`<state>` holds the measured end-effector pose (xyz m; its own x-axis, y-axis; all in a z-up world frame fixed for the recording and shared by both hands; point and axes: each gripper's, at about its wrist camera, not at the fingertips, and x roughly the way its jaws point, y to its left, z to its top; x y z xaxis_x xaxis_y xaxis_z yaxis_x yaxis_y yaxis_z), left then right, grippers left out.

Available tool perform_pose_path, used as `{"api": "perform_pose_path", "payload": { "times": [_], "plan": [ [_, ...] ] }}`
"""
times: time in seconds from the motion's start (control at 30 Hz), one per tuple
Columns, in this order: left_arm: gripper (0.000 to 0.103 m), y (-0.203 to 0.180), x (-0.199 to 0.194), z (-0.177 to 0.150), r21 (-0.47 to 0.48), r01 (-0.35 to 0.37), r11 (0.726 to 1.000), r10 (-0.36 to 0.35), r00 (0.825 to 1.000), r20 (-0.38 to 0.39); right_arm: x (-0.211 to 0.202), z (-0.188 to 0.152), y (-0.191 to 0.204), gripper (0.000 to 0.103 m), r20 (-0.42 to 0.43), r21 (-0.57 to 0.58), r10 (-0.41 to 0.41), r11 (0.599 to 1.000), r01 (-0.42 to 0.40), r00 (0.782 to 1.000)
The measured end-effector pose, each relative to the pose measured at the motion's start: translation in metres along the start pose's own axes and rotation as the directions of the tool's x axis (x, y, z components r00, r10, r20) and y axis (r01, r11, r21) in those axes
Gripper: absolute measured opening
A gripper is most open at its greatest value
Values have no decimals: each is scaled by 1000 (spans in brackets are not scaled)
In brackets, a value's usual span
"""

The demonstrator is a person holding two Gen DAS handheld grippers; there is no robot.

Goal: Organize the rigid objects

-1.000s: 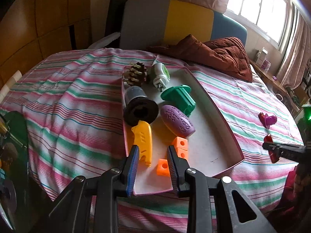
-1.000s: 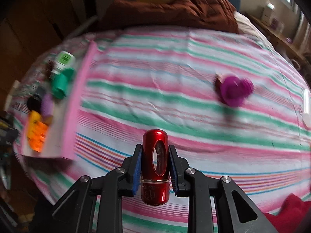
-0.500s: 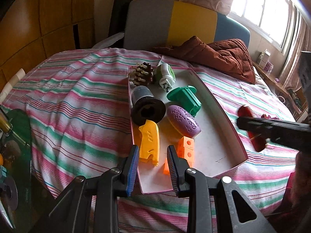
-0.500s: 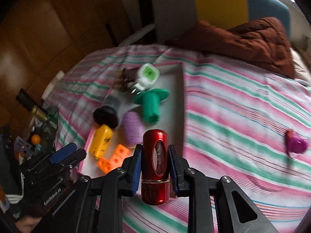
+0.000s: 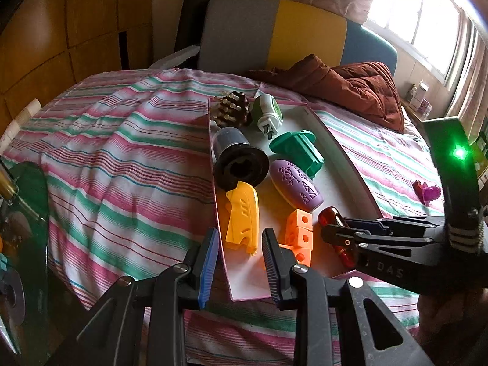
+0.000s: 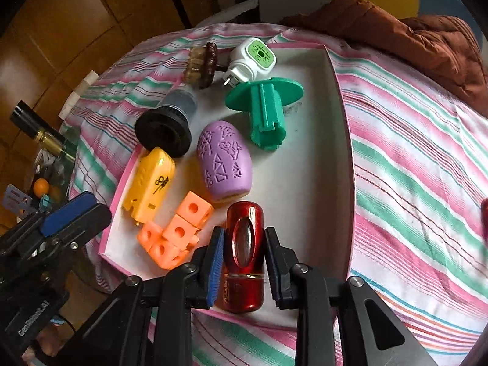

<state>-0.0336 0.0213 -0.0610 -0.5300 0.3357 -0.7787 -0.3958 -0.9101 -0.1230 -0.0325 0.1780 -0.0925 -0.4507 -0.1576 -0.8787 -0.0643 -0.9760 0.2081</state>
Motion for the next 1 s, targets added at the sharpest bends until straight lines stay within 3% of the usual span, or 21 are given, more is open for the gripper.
{"api": "perform_pose_path", "payload": {
  "times": [0.17,0.47,1.0],
  "plan": [
    [29,-2,-3,1,7,-2,1000,2,1000,7,-10,1,2,39,23,4,24,1000,-24,999],
    [29,-7,-13,5,28,-12,1000,11,999,32,-39,0,6,57,97,-44,-40,998,44,995],
    [29,-31,-21,6,97,-17,995,13,999,45,-82,-8,-35,57,205,-18,-179,982,187,962]
  ]
}}
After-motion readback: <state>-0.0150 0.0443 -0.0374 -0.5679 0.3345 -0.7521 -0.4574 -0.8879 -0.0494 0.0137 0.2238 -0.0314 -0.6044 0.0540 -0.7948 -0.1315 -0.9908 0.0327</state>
